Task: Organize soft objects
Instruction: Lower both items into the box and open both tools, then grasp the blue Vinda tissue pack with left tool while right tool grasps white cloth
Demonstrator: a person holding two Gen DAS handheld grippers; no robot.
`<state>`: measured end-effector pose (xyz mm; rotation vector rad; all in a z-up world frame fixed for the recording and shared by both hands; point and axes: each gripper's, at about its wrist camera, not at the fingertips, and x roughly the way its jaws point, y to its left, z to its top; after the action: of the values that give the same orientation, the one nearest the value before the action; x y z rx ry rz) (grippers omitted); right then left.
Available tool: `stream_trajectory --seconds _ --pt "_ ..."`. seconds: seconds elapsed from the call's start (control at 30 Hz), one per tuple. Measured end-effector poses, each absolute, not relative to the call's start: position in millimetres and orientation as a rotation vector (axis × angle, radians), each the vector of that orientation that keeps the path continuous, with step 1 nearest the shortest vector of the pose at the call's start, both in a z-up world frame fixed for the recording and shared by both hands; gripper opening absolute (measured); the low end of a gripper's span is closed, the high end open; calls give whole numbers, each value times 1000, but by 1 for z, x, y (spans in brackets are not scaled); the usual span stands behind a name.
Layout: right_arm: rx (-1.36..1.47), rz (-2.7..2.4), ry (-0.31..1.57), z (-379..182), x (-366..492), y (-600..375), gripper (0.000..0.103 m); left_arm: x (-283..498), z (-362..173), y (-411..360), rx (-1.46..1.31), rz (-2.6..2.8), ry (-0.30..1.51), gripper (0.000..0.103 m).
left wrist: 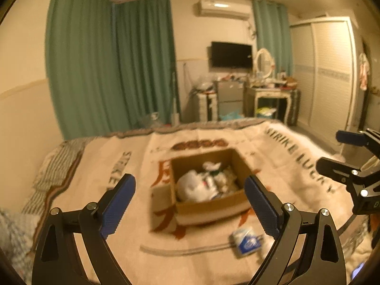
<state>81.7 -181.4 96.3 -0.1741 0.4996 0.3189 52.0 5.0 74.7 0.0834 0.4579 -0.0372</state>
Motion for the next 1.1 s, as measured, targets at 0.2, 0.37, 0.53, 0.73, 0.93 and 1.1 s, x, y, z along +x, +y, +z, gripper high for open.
stream_trajectory --seconds 0.2,0.37,0.53,0.73,0.93,1.1 --pt "-215 348 621 22 87 -180 95 45 17 8 53 -11 551 94" --pt "-201 338 768 -55 94 -188 95 47 -34 -2 106 44 599 94" --pt "-174 318 871 -104 106 -194 95 58 -72 -1 39 6 705 94" --pt "-204 318 925 -134 118 -182 95 56 -96 -6 31 1 756 94" --pt "-216 355 993 -153 126 -174 69 52 -97 -10 30 -29 764 94" --pt "-194 371 996 -148 121 -180 42 52 -96 -23 28 -90 771 94"
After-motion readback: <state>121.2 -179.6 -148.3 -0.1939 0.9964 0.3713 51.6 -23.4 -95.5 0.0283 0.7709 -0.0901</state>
